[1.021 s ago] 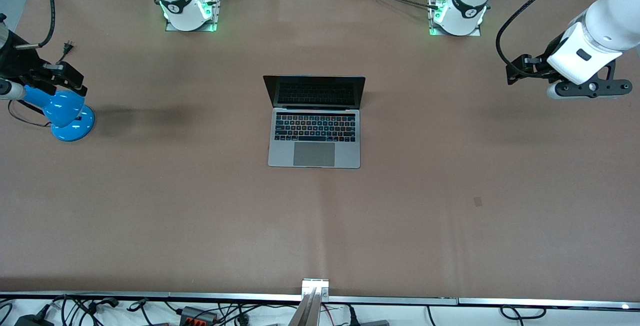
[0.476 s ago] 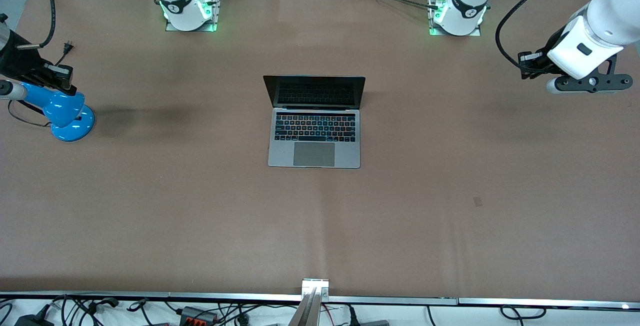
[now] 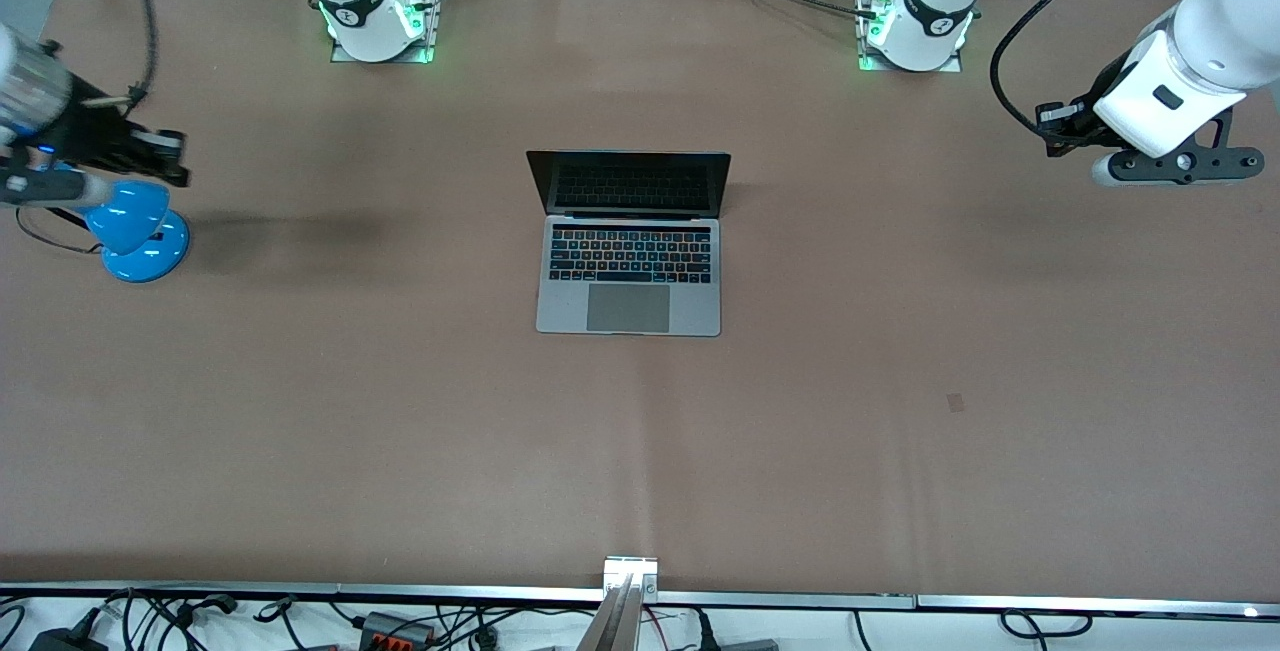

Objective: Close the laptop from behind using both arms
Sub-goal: 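Move both grippers toward the laptop screen's back edge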

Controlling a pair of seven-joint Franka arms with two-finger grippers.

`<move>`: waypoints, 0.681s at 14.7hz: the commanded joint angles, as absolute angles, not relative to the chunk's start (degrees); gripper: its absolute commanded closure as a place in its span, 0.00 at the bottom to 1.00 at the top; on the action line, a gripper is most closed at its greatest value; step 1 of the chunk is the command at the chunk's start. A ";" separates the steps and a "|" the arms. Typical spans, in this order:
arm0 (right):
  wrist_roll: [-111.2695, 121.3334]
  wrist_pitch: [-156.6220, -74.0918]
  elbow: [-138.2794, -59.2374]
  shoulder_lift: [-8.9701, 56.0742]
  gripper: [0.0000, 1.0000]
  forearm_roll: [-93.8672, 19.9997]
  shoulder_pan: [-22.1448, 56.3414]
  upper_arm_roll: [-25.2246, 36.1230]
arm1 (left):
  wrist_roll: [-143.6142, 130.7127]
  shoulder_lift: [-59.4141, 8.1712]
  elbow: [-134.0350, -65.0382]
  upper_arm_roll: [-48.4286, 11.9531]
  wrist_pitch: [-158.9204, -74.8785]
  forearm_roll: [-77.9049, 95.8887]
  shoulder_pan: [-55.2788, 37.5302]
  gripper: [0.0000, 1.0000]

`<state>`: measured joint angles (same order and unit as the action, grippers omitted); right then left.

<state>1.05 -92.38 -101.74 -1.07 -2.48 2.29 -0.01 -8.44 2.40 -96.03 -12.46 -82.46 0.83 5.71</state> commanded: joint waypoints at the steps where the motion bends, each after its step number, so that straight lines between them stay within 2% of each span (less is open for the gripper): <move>1: 1.50 -89.39 -101.95 1.66 1.00 -5.97 4.57 0.00 | -7.91 1.50 -94.74 -12.30 -78.15 5.69 5.54 0.97; 5: 1.41 -82.81 -102.65 6.49 1.00 -10.53 9.39 -0.09 | -7.38 -0.44 -96.58 -12.39 -78.13 17.12 4.66 0.95; 6: 1.41 -81.57 -102.92 7.20 1.00 -13.33 10.19 -0.09 | -7.38 -0.44 -96.77 -12.48 -78.31 17.75 4.57 1.00; 10: 1.32 -82.70 -107.83 8.26 1.00 -18.97 14.57 -0.09 | -7.38 -0.70 -97.03 -12.83 -79.10 18.10 4.22 0.99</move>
<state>1.04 -82.12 -104.92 8.99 -16.33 12.20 -0.43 -8.44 -1.18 -96.76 -12.78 -78.93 16.86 4.16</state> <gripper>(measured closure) 0.991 0.991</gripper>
